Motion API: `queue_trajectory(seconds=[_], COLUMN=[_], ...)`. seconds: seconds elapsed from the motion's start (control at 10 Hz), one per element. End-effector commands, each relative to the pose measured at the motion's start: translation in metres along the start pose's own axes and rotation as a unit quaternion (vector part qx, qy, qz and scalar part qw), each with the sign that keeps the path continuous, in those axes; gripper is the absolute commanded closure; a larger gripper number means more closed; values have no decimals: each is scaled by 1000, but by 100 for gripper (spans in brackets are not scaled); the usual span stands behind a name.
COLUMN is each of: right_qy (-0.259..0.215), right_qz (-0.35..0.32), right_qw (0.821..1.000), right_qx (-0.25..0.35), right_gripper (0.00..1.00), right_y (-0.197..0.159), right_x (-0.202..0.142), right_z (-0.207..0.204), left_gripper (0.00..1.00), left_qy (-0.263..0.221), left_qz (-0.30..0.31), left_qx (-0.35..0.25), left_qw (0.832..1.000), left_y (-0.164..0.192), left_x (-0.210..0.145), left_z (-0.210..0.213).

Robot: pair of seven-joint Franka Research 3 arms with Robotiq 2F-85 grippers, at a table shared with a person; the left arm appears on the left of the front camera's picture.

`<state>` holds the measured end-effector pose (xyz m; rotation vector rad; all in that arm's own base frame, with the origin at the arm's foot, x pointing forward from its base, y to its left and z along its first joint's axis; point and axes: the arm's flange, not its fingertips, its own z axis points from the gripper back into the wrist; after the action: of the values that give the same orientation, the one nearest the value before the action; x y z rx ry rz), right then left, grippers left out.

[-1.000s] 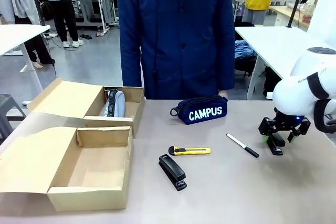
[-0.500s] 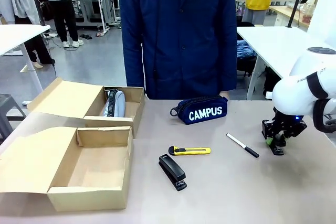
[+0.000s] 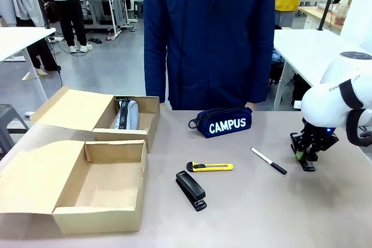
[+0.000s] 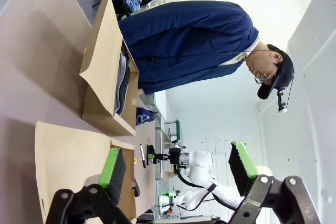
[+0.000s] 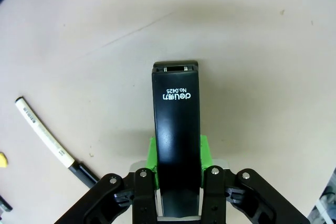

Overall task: Place items inside the box.
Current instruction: Pick up a Pencil pouch or Stapler and place it inside the Mailer Box closest to the robot.

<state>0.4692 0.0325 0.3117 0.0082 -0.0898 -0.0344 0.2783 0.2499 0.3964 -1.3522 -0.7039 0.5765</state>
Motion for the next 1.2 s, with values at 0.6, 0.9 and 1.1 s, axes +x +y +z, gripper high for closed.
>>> queue_trajectory(seconds=[0.6,0.9,1.1], right_qy=[-66,-51,-69], right_qz=[58,47,46], right_qw=[991,993,984], right_qx=[98,94,157], right_gripper=[100,84,68], right_y=[-15,-7,-4], right_x=[-226,-205,-203], right_z=[237,249,255], left_gripper=[0,0,0], left_qy=[0,0,0], left_qz=[-6,-6,-6], left_qx=[-7,-7,-7], left_qw=[1000,1000,1000], left_y=[-3,-3,-3], left_x=[-2,-2,-2], left_z=[0,0,0])
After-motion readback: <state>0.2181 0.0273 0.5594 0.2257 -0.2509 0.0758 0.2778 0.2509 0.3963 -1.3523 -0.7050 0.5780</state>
